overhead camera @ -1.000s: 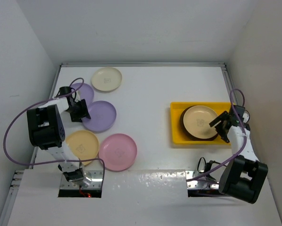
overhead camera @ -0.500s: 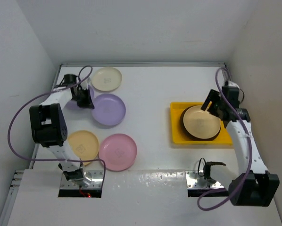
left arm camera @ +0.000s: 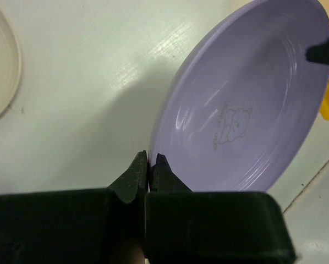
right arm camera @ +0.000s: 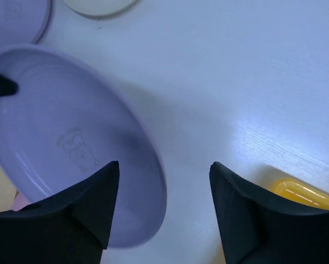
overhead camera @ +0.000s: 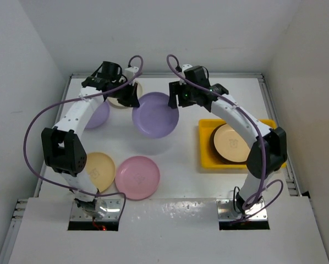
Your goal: Place the plates into the plastic bin on the countertop
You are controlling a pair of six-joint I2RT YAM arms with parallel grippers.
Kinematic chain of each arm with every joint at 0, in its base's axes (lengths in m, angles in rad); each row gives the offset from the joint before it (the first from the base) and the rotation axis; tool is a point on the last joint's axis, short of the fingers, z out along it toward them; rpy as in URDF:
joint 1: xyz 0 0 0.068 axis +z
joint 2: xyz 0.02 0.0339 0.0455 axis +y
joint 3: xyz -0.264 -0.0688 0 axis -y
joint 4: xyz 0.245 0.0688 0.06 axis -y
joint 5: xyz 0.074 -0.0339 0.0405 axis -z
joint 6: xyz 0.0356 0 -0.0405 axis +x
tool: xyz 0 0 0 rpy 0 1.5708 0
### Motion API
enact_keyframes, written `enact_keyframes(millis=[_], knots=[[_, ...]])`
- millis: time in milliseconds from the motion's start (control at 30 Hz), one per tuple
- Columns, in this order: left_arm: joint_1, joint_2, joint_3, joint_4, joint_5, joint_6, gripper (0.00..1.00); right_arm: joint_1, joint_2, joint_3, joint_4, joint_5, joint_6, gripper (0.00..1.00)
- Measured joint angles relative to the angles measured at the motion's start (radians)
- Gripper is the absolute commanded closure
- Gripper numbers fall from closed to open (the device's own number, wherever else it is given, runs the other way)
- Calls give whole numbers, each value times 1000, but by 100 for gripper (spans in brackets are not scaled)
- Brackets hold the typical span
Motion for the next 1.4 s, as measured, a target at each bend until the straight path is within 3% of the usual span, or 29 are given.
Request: enact_keyframes(millis=[33, 67, 133, 167, 233, 267, 333, 367, 400, 467, 600, 833, 933, 1033, 1233, 1267, 1367, 1400], knots=[[-5, 0, 0, -13, 3, 3, 100, 1, 19, 13, 0, 4, 3, 41], [-6, 0, 0, -23, 7, 6, 100, 1, 32, 17, 1, 3, 2, 54], [-6, 0, 0, -37, 16, 10, 100, 3, 52, 9, 5, 6, 3, 71], [-6, 0, 1, -42, 24, 9, 100, 4, 55, -2, 9, 2, 10, 87], [-6, 0, 2, -43, 34, 10, 100, 12, 56, -27, 19, 3, 19, 91], [-7, 0, 2, -46, 35, 13, 100, 16, 56, -40, 21, 7, 25, 100], [-7, 0, 2, -52, 37, 18, 99, 21, 55, -64, 34, 2, 30, 100], [-5, 0, 2, -55, 39, 19, 84, 22, 51, -79, 46, -2, 37, 100], [-5, 0, 2, -55, 43, 24, 43, 22, 45, -94, 58, -5, 46, 100], [-5, 0, 2, -54, 60, 29, 0, 10, 23, -124, 63, -1, 66, 100], [22, 0, 2, -74, 69, 47, 0, -111, -101, -240, 36, 19, 138, 100], [224, -26, -82, -116, -42, 263, 0, -655, -554, -580, -97, 66, 244, 100], [311, -48, -200, -141, -126, 388, 4, -783, -695, -673, -190, 87, 256, 100], [361, -51, -298, -179, -191, 480, 6, -874, -746, -766, -219, 82, 260, 100], [401, -51, -321, -203, -199, 544, 7, -962, -635, -853, -217, 39, 259, 99], [402, -51, -321, -203, -195, 547, 7, -962, -617, -855, -207, 26, 256, 94], [402, -51, -321, -200, -179, 553, 7, -962, -586, -870, -165, -12, 251, 53], [402, -51, -321, -199, -174, 555, 7, -962, -577, -870, -156, -17, 247, 43]])
